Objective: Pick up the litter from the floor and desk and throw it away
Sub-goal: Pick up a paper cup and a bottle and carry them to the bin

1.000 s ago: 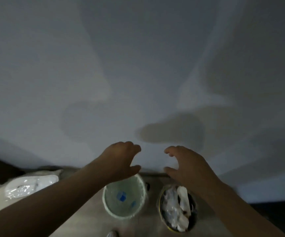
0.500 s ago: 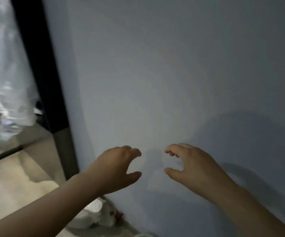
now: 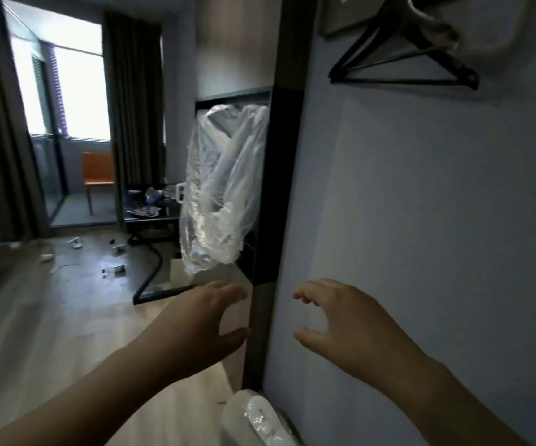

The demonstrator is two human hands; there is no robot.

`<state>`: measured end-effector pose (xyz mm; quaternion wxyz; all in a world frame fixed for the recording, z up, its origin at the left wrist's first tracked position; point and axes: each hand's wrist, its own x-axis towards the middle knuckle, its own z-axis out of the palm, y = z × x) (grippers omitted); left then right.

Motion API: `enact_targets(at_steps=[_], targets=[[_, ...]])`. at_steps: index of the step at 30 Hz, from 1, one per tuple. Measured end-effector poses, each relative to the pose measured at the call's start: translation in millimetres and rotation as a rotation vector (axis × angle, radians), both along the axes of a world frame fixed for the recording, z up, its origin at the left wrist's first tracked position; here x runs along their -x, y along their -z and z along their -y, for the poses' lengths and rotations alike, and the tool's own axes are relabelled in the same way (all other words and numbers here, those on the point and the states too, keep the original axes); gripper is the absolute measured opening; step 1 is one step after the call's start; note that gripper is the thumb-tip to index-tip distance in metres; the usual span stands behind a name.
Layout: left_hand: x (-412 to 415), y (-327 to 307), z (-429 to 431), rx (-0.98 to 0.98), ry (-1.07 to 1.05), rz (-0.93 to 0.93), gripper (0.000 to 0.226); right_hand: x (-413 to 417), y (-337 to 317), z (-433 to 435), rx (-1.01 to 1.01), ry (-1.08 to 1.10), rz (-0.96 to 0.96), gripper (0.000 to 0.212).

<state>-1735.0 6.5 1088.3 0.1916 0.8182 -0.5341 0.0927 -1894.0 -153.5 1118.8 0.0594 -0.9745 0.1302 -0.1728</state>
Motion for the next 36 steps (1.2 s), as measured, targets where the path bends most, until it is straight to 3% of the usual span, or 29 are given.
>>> enact_targets(at_steps=[17, 36], targets=[[-229, 2, -219, -0.004, -0.377, -0.025, 0.048, -317, 19, -167, 0.030, -0.333, -0.038, 0.044], [-497, 28, -161, -0.033, -0.579, -0.051, 0.053, -627, 42, -96, 0.000, -0.518, -0.092, 0.042]])
